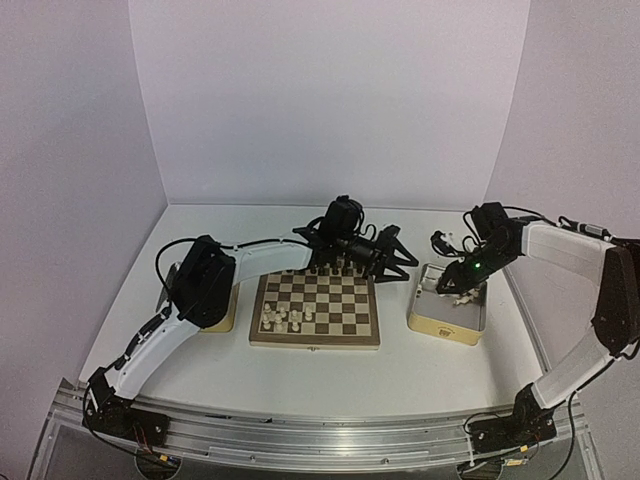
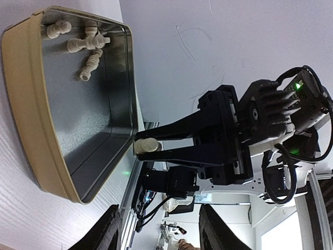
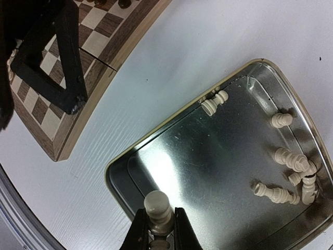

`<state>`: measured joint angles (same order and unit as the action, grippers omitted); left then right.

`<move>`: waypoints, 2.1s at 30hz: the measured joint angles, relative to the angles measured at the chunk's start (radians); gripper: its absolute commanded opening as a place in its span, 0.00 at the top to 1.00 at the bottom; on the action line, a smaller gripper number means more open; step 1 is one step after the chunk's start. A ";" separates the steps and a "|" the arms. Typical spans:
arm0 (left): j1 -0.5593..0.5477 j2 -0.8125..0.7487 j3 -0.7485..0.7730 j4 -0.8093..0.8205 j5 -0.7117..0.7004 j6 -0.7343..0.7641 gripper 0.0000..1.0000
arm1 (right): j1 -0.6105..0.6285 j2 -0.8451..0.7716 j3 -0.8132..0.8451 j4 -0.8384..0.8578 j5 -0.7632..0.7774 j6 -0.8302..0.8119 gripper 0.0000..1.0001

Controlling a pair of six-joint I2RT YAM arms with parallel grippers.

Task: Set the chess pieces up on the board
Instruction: Move the storage box to the center of the board.

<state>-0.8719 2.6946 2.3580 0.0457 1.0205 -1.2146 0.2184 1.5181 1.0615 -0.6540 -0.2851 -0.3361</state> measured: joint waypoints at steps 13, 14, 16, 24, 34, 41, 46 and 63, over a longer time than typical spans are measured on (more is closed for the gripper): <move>-0.026 0.043 0.021 0.127 -0.028 -0.096 0.52 | 0.000 0.027 0.000 0.012 -0.003 0.022 1.00; -0.026 0.040 0.007 0.135 -0.031 -0.095 0.52 | 0.000 0.039 0.000 0.019 0.000 0.037 1.00; -0.024 0.029 -0.035 0.145 -0.041 -0.092 0.52 | 0.000 0.067 0.000 0.042 0.005 0.071 1.00; 0.002 -0.018 -0.190 0.120 -0.079 -0.054 0.52 | 0.000 0.191 -0.012 0.195 0.025 0.199 1.00; 0.029 -0.104 -0.208 0.111 -0.104 -0.021 0.52 | 0.042 0.306 0.020 0.281 0.004 0.222 1.00; 0.031 -0.116 -0.219 0.109 -0.110 -0.012 0.52 | 0.069 0.309 0.032 0.318 -0.055 0.226 1.00; 0.036 -0.116 -0.224 0.092 -0.118 -0.012 0.52 | 0.075 0.309 0.032 0.325 -0.110 0.234 1.00; 0.046 -0.135 -0.269 0.049 -0.152 0.010 0.55 | 0.108 0.190 -0.058 0.338 -0.136 0.246 1.00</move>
<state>-0.8257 2.5595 2.0887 0.0950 0.8684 -1.2047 0.3263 1.7080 1.0037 -0.3161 -0.4211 -0.0896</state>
